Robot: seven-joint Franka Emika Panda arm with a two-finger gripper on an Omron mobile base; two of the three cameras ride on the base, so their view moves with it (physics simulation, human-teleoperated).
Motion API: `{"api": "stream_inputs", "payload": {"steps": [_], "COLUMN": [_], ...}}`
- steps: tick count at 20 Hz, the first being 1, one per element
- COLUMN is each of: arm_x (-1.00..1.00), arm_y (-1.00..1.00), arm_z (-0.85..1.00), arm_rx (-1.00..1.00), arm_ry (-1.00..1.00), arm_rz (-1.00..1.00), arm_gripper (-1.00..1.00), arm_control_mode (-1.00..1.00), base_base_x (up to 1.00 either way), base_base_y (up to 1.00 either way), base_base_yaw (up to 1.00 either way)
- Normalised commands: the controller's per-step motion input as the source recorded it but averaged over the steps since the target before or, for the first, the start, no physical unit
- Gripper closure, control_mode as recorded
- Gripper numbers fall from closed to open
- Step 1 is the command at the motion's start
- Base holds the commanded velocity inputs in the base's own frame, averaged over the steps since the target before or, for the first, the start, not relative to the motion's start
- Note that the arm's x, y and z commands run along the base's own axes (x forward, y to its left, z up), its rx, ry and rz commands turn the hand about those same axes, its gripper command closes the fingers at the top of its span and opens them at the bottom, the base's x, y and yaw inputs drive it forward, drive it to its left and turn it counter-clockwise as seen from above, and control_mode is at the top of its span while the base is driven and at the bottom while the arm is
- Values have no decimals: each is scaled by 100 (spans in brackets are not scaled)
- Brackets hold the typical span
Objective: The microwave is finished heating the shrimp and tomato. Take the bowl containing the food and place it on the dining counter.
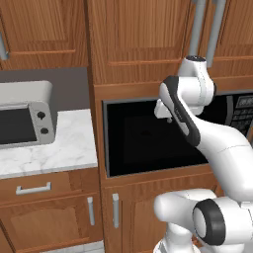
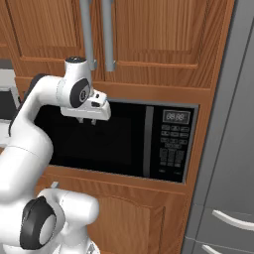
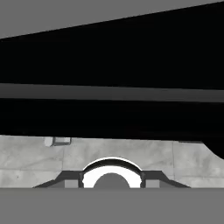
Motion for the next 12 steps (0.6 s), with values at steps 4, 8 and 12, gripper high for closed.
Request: {"api": "stream_inputs", "payload": {"steps": [4,8,12], "arm_x": [-32,-89,-100], "arm_y": [0,0,-3], "arm_z": [-14,-27,-9], "arm_rx": [-2,-3,0], "arm_ry": [0,-11,-25], "arm_rz": [0,0,0], "arm_gripper": [-100,-100,-100], "arm_control_mode": [-100,-100,-100], "base_base_x": [0,0,0], "base_base_y": [0,0,0], "base_base_yaw": [0,0,0]}}
